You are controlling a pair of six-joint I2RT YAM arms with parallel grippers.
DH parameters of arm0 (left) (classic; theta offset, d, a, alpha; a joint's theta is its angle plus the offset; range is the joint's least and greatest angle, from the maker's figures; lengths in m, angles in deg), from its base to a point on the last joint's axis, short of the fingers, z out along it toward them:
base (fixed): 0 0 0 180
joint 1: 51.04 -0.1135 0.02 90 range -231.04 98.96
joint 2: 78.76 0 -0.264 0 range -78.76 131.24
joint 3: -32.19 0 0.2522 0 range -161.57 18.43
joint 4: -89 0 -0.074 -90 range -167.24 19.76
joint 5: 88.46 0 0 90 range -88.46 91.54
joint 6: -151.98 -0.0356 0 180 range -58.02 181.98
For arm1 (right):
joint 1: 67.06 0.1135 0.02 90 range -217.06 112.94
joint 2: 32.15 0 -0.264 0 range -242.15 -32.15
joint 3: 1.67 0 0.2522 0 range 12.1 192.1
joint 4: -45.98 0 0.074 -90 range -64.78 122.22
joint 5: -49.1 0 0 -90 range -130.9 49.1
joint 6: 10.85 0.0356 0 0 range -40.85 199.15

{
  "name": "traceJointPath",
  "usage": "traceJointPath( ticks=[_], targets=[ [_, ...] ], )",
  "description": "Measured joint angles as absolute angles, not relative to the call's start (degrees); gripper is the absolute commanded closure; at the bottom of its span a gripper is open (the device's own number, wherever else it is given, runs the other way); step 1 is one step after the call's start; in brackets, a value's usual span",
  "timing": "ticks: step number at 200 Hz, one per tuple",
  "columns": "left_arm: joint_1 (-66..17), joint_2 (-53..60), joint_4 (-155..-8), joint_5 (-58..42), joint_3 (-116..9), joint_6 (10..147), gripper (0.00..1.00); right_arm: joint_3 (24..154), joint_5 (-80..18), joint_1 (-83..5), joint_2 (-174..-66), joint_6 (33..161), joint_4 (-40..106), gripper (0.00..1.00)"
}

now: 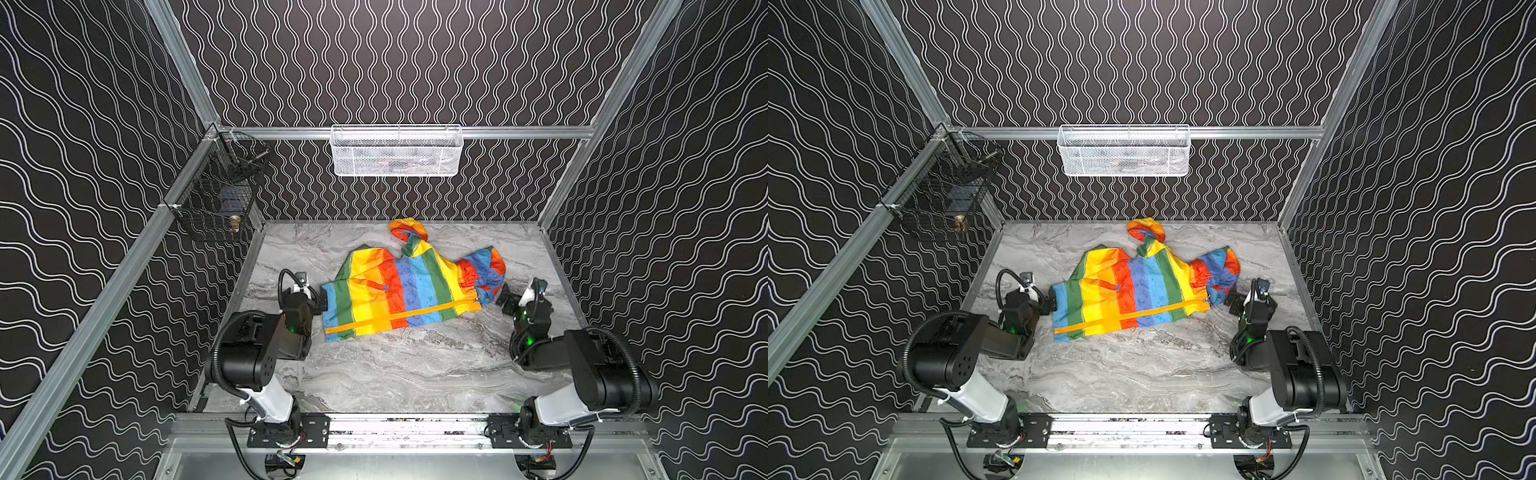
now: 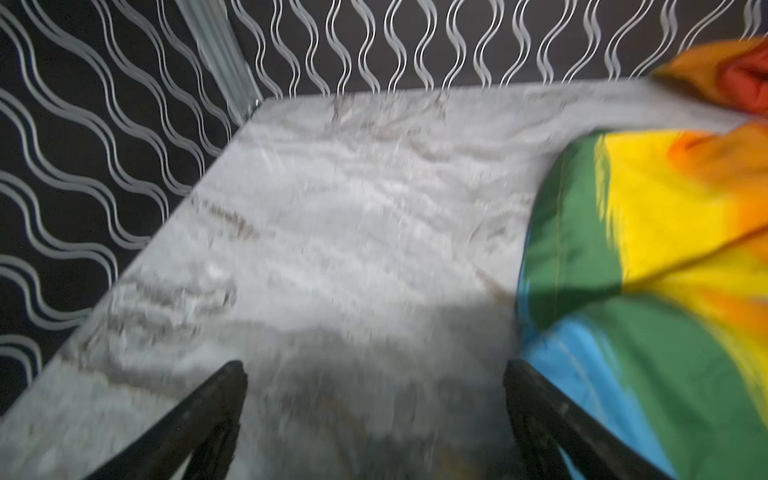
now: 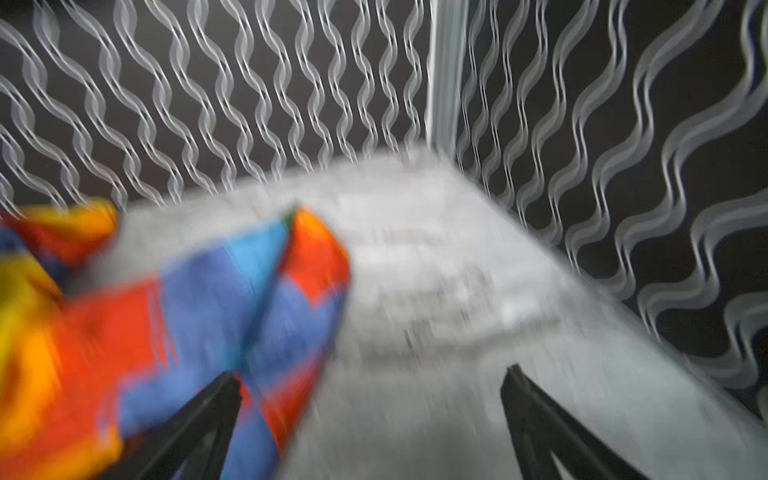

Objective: Zip up the jacket

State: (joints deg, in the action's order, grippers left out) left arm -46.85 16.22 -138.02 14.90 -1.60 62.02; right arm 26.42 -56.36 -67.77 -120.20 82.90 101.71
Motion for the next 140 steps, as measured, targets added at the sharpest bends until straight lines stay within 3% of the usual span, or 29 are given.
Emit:
traceJointPath(
  ticks=[140],
  targets=[
    [-46.81,16.62,-136.12,14.53,-2.02,61.6,0.01,26.36,-56.43,-68.07,-120.66,82.55,99.26,0.01]
  ],
)
